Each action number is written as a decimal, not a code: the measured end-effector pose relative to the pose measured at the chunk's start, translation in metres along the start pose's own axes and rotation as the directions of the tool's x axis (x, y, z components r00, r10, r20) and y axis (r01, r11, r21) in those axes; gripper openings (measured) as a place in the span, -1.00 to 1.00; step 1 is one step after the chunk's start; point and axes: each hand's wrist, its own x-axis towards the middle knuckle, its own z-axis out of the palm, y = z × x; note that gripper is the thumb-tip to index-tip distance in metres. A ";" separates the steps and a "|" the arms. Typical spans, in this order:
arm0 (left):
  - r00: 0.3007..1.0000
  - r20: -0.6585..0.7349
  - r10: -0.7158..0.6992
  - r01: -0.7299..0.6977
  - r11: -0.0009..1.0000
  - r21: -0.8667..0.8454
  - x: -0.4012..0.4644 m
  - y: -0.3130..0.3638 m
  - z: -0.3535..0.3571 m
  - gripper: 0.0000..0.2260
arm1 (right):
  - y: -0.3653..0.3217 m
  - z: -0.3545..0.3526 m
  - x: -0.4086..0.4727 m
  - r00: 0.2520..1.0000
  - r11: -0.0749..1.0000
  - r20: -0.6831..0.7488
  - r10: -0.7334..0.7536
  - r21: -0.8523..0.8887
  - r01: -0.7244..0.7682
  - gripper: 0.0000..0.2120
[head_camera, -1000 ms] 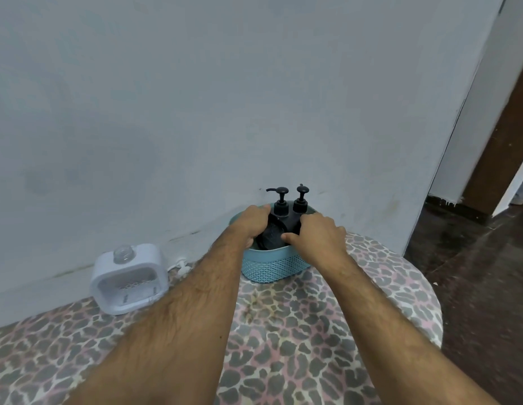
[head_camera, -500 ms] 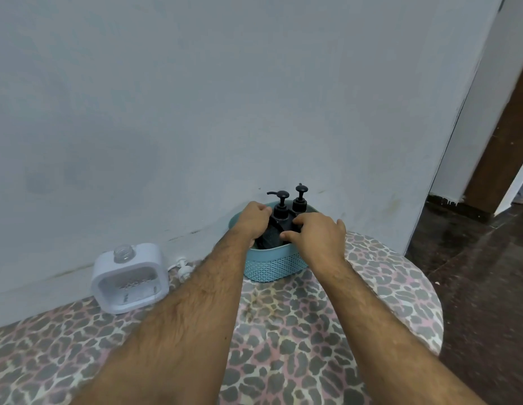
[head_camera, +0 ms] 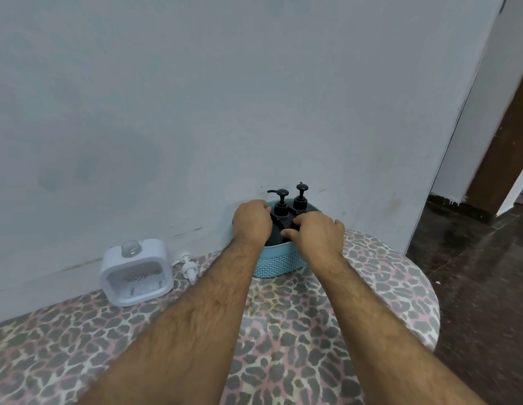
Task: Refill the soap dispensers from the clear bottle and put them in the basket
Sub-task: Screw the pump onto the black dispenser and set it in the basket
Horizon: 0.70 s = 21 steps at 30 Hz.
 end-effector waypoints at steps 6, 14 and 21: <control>0.975 0.216 0.057 -0.077 0.994 0.083 -0.006 -0.015 -0.016 -0.78 | -0.002 -0.007 -0.002 0.996 0.993 0.001 -0.084 -0.086 0.084 -0.75; 0.935 0.248 0.253 -0.306 0.930 0.205 -0.047 -0.028 -0.046 -0.55 | 0.004 -0.008 -0.015 0.989 0.982 0.091 -0.119 -0.135 0.131 -0.65; 0.930 0.287 0.229 -0.314 0.901 0.298 -0.092 -0.064 -0.083 -0.41 | 0.007 -0.001 -0.041 0.974 0.983 0.144 -0.173 -0.036 0.180 -0.39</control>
